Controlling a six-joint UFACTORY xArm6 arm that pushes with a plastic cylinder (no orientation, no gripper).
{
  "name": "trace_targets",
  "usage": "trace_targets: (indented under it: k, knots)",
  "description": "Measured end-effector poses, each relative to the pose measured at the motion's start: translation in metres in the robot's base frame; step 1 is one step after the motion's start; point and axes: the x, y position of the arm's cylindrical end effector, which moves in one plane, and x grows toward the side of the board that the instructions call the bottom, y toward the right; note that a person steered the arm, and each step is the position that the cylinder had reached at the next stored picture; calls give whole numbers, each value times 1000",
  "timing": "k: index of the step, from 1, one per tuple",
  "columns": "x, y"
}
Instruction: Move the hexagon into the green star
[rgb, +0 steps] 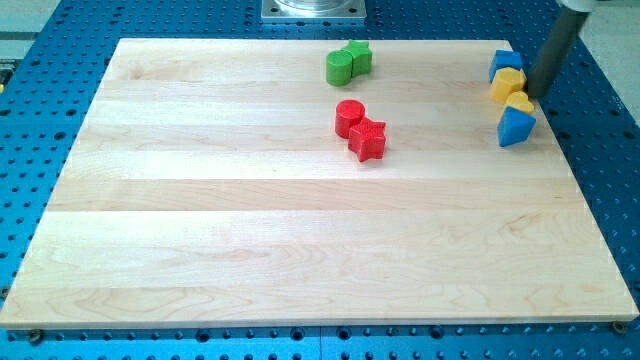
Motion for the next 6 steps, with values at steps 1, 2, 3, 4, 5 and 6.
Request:
trace_targets:
  k: [1,2,3,4,5,6]
  knots:
    - [-9,-49]
    - [8,-36]
    - [33,-67]
    - [9,-99]
    - [-2,-104]
    - [-12,-116]
